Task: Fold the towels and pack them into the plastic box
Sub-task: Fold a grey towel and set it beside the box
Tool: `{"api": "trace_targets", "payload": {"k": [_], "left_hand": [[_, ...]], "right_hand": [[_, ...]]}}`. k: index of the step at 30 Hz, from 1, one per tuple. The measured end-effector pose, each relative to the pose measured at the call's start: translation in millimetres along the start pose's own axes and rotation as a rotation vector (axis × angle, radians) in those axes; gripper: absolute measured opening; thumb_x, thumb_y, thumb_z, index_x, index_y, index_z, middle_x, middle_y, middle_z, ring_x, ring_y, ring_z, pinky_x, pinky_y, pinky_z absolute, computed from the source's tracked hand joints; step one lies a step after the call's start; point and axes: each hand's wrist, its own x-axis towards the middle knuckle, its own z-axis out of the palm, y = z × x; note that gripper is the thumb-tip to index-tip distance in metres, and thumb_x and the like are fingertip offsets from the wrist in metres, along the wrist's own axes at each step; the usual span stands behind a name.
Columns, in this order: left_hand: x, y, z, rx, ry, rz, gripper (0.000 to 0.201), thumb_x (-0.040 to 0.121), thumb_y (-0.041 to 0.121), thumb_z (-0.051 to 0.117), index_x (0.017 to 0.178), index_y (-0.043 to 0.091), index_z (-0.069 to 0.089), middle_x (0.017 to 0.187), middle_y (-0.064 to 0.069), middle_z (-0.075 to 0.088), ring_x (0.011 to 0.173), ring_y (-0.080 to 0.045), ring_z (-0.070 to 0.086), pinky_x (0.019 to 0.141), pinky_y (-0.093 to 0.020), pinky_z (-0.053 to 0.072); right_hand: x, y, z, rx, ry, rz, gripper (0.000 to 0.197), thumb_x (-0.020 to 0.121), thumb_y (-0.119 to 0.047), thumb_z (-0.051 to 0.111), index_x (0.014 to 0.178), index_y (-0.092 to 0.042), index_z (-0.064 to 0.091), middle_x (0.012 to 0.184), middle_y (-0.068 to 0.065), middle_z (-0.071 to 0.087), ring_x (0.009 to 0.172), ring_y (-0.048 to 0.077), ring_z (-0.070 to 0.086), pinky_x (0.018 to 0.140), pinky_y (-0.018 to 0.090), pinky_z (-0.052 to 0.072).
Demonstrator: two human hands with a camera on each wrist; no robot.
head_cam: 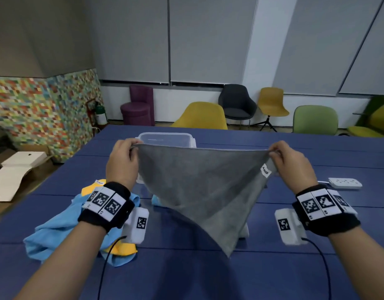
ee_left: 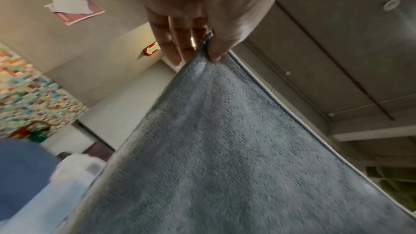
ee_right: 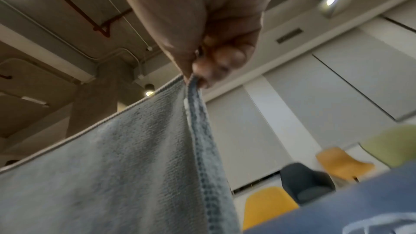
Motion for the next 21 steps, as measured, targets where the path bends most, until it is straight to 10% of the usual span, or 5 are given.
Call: {"api": "trace_targets", "payload": {"k": [9, 12, 16, 21], "left_hand": [[22.0, 82.3, -111.9, -0.163, 0.212, 0.322, 0.018, 0.084, 0.024, 0.05, 0.087, 0.041, 0.054, 0.085, 0.013, 0.058, 0.071, 0.007, 0.051, 0.067, -0.008, 0.039], [34.1, 100.0, -135.2, -0.132, 0.183, 0.308, 0.013, 0.08, 0.037, 0.044, 0.085, 0.044, 0.053, 0.079, 0.018, 0.054, 0.066, 0.005, 0.049, 0.064, -0.008, 0.039], [36.4, 93.0, -120.5, -0.2, 0.064, 0.254, 0.01, 0.077, 0.039, 0.052, 0.078, 0.049, 0.055, 0.069, 0.025, 0.057, 0.057, 0.005, 0.05, 0.055, -0.008, 0.038], [16.9, 17.1, -28.8, -0.164, -0.17, -0.023, 0.021, 0.083, 0.0, 0.062, 0.077, 0.02, 0.057, 0.074, -0.002, 0.061, 0.048, 0.007, 0.057, 0.045, -0.006, 0.04]], "right_hand": [[-17.5, -20.2, -122.4, 0.127, 0.388, -0.196, 0.022, 0.089, -0.035, 0.036, 0.102, -0.032, 0.054, 0.087, 0.009, 0.056, 0.066, 0.015, 0.048, 0.067, 0.042, 0.045], [-5.8, -16.7, -156.5, 0.237, 0.483, -0.192, 0.011, 0.093, -0.024, 0.049, 0.102, -0.021, 0.055, 0.091, -0.001, 0.051, 0.075, 0.004, 0.047, 0.075, 0.017, 0.044], [28.9, 30.1, -154.6, 0.088, 0.455, -0.097, 0.029, 0.085, -0.062, 0.049, 0.09, -0.035, 0.055, 0.083, -0.008, 0.054, 0.075, 0.009, 0.053, 0.076, 0.029, 0.045], [-12.3, 18.3, -43.0, -0.003, 0.057, 0.013, 0.009, 0.085, -0.005, 0.059, 0.091, -0.011, 0.062, 0.091, 0.014, 0.057, 0.079, 0.029, 0.055, 0.073, 0.037, 0.043]]}}
